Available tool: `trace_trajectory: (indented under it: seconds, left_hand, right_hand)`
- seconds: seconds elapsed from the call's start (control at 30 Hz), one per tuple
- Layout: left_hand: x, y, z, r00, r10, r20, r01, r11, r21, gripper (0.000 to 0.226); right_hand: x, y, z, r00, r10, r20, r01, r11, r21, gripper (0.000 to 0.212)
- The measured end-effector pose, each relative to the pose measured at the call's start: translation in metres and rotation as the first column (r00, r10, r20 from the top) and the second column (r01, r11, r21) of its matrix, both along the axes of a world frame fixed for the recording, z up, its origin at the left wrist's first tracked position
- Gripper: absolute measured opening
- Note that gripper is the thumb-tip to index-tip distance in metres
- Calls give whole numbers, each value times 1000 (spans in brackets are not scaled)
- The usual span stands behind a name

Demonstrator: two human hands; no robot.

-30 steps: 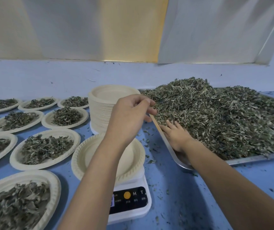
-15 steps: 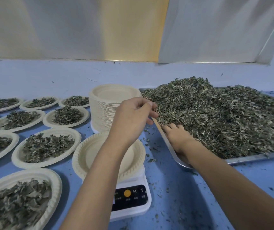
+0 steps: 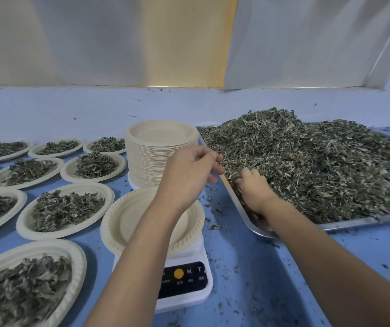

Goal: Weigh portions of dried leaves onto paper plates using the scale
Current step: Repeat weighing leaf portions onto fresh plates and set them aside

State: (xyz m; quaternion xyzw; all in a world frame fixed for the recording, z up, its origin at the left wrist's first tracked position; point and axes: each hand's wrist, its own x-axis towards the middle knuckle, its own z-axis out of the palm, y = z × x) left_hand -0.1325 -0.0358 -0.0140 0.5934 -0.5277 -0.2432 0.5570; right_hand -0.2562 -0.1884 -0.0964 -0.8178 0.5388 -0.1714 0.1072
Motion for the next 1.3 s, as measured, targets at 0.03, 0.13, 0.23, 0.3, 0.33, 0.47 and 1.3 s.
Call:
trace_trajectory:
  seconds: [0.03, 0.13, 0.23, 0.3, 0.33, 0.47, 1.3]
  left_hand:
    - [1, 0, 0, 1000, 1, 1, -1, 1000, 1, 24]
    - [3, 0, -2, 1000, 15, -26, -15, 1000, -5, 24]
    - [4, -1, -3, 997, 51, -63, -51, 999, 7, 25]
    - [6, -2, -6, 995, 69, -65, -68, 997, 30, 26]
    - [7, -2, -7, 995, 76, -67, -74, 996, 40, 26]
    - [14, -3, -10, 985, 122, -123, -115, 992, 61, 24]
    - [83, 29, -12, 809, 223, -544, -165, 974, 154, 27]
  right_hand:
    - [-1, 0, 2, 994, 5, 107, -6, 1000, 7, 23]
    - [-3, 1, 9, 926, -4, 377, -10, 999, 35, 26]
    - [-8, 5, 18, 829, -62, 555, 3, 994, 106, 30]
    - [-12, 7, 23, 724, -110, 681, -23, 983, 184, 37]
    - [-13, 7, 26, 635, -161, 755, -47, 968, 246, 41]
    - [-12, 12, 44, 222, -382, 897, -242, 870, 430, 48]
    - [112, 131, 61, 734, 558, 387, -592, 805, -38, 23]
